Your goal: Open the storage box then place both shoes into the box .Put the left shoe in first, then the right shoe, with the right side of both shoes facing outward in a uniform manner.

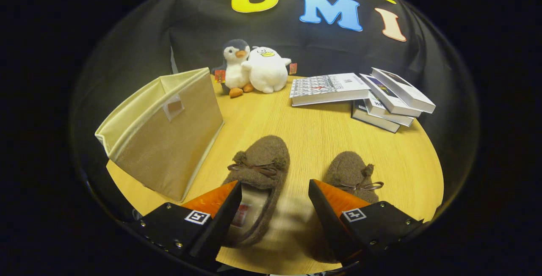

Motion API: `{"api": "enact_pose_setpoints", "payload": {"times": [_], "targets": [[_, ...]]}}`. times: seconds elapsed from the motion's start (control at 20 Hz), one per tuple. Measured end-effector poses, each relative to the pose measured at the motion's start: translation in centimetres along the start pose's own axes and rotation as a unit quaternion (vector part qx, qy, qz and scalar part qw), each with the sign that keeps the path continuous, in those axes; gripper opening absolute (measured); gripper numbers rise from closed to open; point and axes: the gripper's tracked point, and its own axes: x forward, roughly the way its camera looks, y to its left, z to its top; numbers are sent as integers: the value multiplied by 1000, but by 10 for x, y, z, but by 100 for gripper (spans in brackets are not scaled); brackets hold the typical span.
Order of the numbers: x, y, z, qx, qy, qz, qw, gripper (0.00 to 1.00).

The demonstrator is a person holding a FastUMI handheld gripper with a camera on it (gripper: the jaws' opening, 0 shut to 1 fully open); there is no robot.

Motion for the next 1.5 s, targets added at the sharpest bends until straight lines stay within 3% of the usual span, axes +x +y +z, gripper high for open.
{"api": "enact_pose_setpoints", "payload": {"times": [0.1,0.25,0.35,0.4,0.5,0.55,0.6,0.65,0.75,1.05,1.5], "targets": [[7,-1,-8,-2,13,-4,1000,97],[20,-2,-13,-4,29,-13,999,90],[26,2,-18,6,44,-11,999,80],[30,-3,-17,11,46,-22,999,80],[33,2,-18,26,53,-19,998,41],[35,5,-20,26,61,-17,998,35],[36,8,-22,25,63,-11,998,35],[24,0,-10,43,51,-35,997,35],[40,-1,-18,65,64,-34,995,5],[24,4,3,161,65,-17,985,0],[-18,22,69,203,26,-5,979,0]]}}
